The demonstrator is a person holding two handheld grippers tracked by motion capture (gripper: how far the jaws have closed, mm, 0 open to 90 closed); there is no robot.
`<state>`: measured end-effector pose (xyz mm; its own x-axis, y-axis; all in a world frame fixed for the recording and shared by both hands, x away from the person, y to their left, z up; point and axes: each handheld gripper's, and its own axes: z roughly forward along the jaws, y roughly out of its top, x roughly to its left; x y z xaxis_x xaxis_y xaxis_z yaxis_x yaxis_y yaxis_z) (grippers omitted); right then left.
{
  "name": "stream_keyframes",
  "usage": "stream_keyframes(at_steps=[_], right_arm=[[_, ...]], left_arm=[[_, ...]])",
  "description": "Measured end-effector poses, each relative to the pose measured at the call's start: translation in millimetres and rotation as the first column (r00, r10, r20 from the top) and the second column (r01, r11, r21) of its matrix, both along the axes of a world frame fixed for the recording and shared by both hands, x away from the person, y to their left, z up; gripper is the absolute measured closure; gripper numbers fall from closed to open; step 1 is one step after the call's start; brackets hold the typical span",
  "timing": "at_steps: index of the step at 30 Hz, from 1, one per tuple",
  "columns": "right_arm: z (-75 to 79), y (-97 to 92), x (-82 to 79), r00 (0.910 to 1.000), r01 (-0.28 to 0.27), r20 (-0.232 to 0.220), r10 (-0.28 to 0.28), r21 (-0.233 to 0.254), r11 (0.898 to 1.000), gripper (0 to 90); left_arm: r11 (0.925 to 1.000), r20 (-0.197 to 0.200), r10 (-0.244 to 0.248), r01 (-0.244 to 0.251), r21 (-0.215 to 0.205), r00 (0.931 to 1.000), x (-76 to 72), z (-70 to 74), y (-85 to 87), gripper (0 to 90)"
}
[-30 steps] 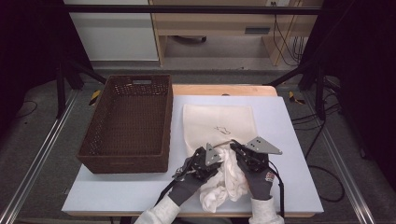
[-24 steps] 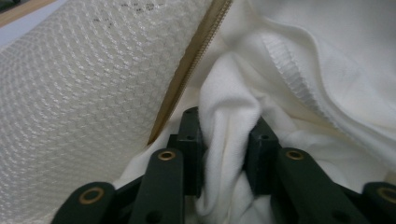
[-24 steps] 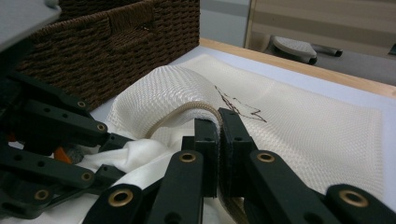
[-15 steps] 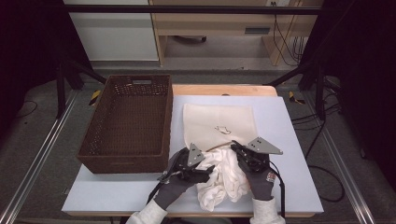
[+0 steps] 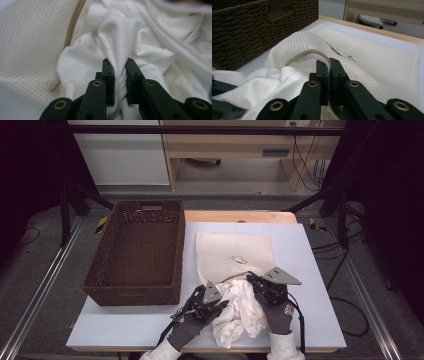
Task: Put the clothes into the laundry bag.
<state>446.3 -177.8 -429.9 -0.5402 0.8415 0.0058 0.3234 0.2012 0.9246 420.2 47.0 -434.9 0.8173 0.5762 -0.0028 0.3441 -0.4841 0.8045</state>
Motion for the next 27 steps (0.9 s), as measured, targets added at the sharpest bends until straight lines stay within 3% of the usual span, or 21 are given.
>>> stream_keyframes(at_steps=[4,7,11,14,17,21,24,27], right_arm=[[-1.2,0.3,0.6,1.0000,0.001,-0.002,-0.001,0.010,1.000,87.2],[-0.6,0.0,-0.3,1.0000,0.006,0.003,-0.006,0.013,1.000,87.3],[-0.6,-1.5,-0.3,0.9997,0.020,0.014,-0.020,0.024,1.000,87.3],[0.4,-2.8,-0.9,0.9997,0.015,0.019,-0.015,0.030,0.999,87.3],[3.6,-4.1,-3.1,0.9996,0.014,0.023,-0.015,0.031,0.999,87.3],[6.1,-5.1,-4.8,0.9997,0.012,0.023,-0.012,0.025,1.000,87.3],[4.3,-2.8,-4.0,0.9998,0.007,0.019,-0.007,0.019,1.000,87.3],[3.6,-3.1,-3.6,0.9998,0.008,0.015,-0.008,0.014,1.000,87.3]], left_arm=[[0.9985,0.031,-0.031,0.033,-0.043,0.9990,1.2,14.2,-21.8,79.7],[0.9993,0.078,-0.038,0.038,0.001,0.9962,3.0,17.7,-40.5,79.4],[0.9985,0.072,-0.023,0.020,0.050,0.9971,18.1,8.2,-55.2,78.7],[0.9948,0.080,-0.002,-0.006,0.102,0.9968,30.1,-1.8,-54.4,76.3],[0.9932,0.057,0.016,-0.023,0.114,0.9983,41.8,-10.7,-47.1,72.3],[0.9958,0.037,0.039,-0.042,0.081,0.9986,48.7,-19.2,-39.1,69.9],[0.9941,0.064,0.054,-0.060,0.090,0.9964,45.3,-17.1,-39.1,66.1],[0.9963,0.079,0.073,-0.076,0.040,0.9942,37.0,-9.6,-31.5,51.8]])
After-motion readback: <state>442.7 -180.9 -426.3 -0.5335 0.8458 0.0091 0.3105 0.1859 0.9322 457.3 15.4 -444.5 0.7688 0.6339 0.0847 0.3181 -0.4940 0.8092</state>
